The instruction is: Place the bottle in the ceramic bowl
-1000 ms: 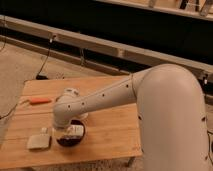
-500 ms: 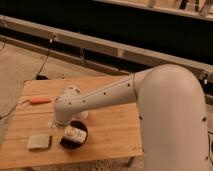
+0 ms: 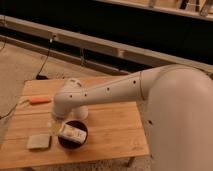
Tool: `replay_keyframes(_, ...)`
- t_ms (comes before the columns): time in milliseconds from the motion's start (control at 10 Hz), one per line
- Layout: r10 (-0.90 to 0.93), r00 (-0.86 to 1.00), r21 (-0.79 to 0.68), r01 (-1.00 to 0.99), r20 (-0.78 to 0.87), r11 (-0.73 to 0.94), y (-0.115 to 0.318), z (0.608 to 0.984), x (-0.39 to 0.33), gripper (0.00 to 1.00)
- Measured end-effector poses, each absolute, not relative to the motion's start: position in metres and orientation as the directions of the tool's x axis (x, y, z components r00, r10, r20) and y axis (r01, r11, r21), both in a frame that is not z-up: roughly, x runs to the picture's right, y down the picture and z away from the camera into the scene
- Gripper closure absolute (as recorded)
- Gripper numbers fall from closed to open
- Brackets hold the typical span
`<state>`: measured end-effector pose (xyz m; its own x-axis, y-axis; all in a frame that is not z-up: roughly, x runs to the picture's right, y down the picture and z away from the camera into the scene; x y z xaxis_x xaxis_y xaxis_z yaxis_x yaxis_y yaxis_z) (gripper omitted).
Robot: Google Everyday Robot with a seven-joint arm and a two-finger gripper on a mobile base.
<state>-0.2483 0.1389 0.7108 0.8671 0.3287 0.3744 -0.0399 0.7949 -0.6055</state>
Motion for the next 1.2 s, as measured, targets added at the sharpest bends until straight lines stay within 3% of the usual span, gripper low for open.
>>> replay_keyframes(300, 0.533, 0.779, -0.574, -0.283, 0.329, 0.768, 0.061, 0.699, -0.202, 0.20)
replay_keyframes(500, 0.652, 0.721, -0.543, -0.458, 0.237, 0.704, 0.038, 0.708, -0.157, 0.20)
replay_keyframes(900, 0.705, 0.709, -0.424, -0.637, 0.005, 0.644, 0.052, 0.728, -0.107, 0.20)
replay_keyframes(1200, 0.709, 0.701, -0.337, -0.688, -0.077, 0.643, 0.053, 0.728, -0.099, 0.20)
